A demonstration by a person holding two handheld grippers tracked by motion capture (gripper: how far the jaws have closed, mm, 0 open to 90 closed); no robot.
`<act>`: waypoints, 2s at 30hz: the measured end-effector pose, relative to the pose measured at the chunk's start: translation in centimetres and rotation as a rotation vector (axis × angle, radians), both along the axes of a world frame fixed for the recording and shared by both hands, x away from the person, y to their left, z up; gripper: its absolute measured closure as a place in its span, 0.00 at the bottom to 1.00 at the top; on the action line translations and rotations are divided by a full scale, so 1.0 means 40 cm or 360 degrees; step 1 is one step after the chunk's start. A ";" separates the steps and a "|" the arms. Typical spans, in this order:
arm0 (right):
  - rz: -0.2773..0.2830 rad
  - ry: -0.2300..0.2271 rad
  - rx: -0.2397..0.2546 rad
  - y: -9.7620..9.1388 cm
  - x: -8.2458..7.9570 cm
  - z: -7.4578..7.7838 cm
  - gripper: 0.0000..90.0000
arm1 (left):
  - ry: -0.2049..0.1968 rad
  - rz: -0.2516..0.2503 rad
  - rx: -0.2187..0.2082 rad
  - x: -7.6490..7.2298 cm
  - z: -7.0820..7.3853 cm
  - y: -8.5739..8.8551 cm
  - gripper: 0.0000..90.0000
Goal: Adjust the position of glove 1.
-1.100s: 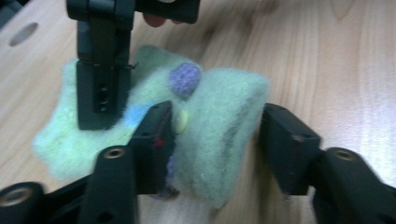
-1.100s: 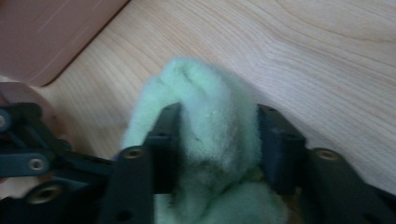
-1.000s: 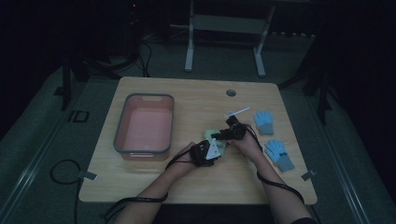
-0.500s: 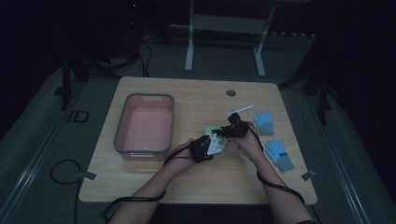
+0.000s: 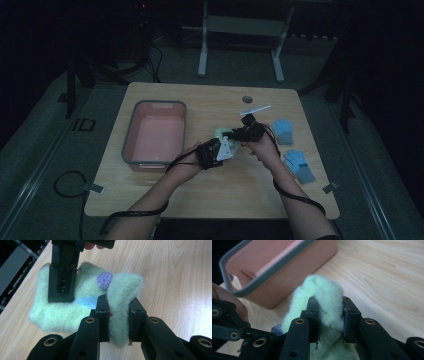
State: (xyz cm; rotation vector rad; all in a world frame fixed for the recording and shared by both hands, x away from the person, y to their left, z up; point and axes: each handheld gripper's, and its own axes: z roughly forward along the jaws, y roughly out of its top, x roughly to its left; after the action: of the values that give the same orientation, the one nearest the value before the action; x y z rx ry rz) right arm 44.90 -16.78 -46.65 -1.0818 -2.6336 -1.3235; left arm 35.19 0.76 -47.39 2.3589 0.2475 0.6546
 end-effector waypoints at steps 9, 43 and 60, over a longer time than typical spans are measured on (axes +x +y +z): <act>0.0038 -0.0038 0.0005 0.056 0.001 0.048 0.80 | -0.0006 0.0042 0.0007 -0.004 0.044 0.048 0.83; 0.0319 -0.0103 -0.0034 0.365 0.038 0.133 0.80 | -0.0028 0.0301 0.0044 -0.023 0.097 0.304 0.83; 0.0476 -0.0073 -0.0047 0.562 0.064 0.075 0.80 | 0.0024 0.0457 0.0110 -0.020 0.040 0.439 0.83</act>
State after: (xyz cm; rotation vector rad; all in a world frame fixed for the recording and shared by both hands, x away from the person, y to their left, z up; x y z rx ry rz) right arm 47.44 5.72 -43.63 -0.6310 -2.7178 -1.2628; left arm 34.41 18.33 -45.79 2.4170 0.5864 0.7907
